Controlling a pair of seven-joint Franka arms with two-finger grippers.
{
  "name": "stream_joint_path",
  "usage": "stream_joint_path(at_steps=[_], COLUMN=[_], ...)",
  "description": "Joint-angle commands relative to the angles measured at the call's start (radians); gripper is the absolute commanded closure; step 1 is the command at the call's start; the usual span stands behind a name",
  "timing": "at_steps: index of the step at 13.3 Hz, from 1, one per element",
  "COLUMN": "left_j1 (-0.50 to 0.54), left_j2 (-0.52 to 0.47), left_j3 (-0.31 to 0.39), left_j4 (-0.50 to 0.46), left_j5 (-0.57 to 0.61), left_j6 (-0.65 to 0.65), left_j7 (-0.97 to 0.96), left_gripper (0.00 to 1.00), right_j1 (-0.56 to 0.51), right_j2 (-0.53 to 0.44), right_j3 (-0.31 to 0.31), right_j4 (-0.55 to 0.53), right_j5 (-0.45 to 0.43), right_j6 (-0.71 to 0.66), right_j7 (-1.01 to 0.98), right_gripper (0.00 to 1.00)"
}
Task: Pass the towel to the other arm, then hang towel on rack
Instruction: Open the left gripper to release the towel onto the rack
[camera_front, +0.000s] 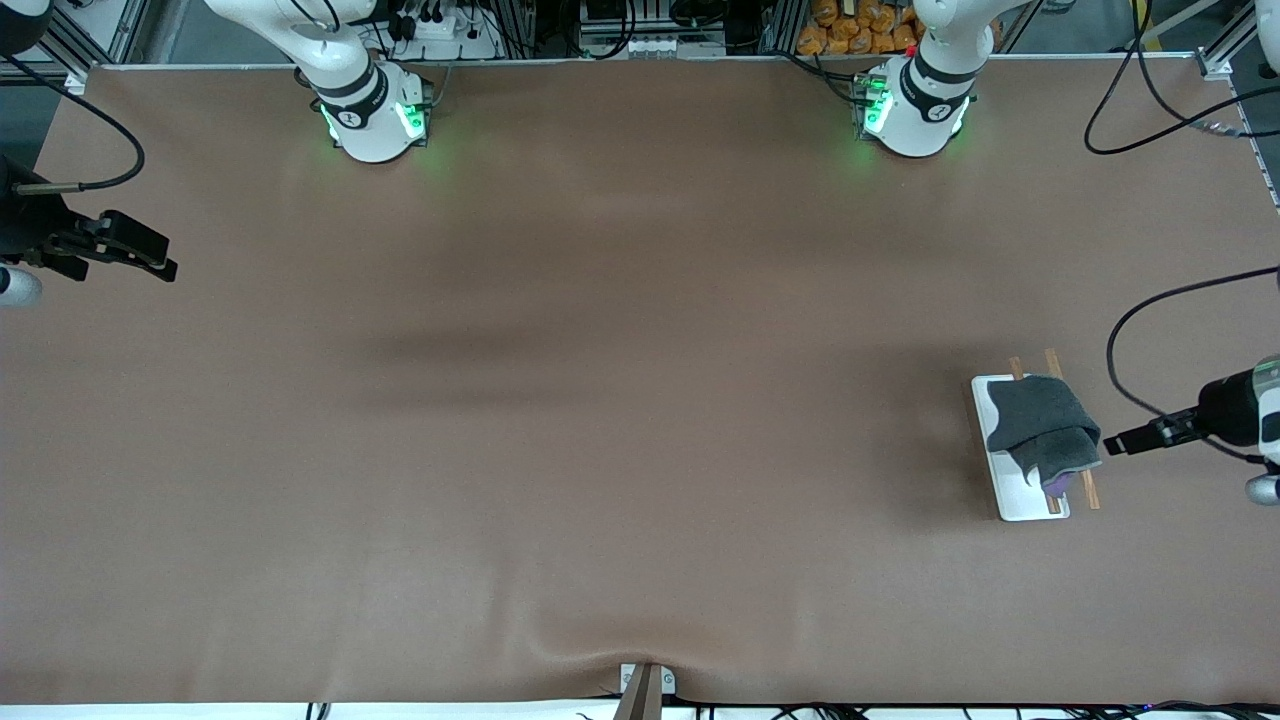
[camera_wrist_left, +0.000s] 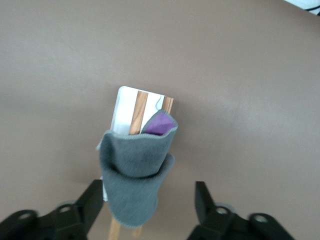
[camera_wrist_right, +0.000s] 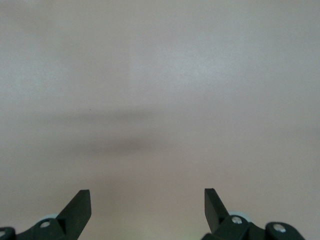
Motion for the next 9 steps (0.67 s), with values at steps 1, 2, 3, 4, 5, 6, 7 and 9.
stream_joint_path(at_steps=[1, 2, 3, 4, 5, 6, 7, 9], left_j1=[-0.005, -0.005, -0.005, -0.005, -0.004, -0.004, -0.004, -0.004], left_j2=[-0.087, -0.107, -0.131, -0.153, -0.180, -0.203, -0.226, -0.271], left_j3=[-0.023, -0.034, -0.044, -0.063, -0.073, -0.083, -0.089, -0.107], left_j4=[-0.014, -0.012, -0.012, -0.012, -0.011, -0.011, -0.011, -0.011], left_j5=[0.054, 0.054, 0.054, 0.054, 0.054, 0.054, 0.054, 0.054], left_j6=[-0.054, -0.075, -0.105, -0.134, -0.166, -0.198, -0.226, -0.270], left_j7=[0.024, 0.025, 0.025, 0.025, 0.025, 0.025, 0.025, 0.024], left_gripper=[0.00, 0.00, 0.00, 0.00, 0.00, 0.00, 0.00, 0.00], right_j1=[-0.012, -0.012, -0.013, -0.012, -0.012, -0.013, -0.016, -0.018], right_j2=[0.011, 0.011, 0.011, 0.011, 0.011, 0.011, 0.011, 0.011], right_j3=[0.004, 0.004, 0.004, 0.004, 0.004, 0.004, 0.004, 0.004], right_j4=[0.024, 0.024, 0.024, 0.024, 0.024, 0.024, 0.024, 0.024], right_j5=[0.019, 0.019, 0.019, 0.019, 0.019, 0.019, 0.019, 0.019], right_j6=[-0.015, -0.016, -0.014, -0.015, -0.016, -0.014, -0.014, -0.014], right_j7=[0.008, 0.008, 0.006, 0.006, 0.006, 0.006, 0.006, 0.006], right_gripper=[0.00, 0.00, 0.00, 0.00, 0.00, 0.00, 0.00, 0.00])
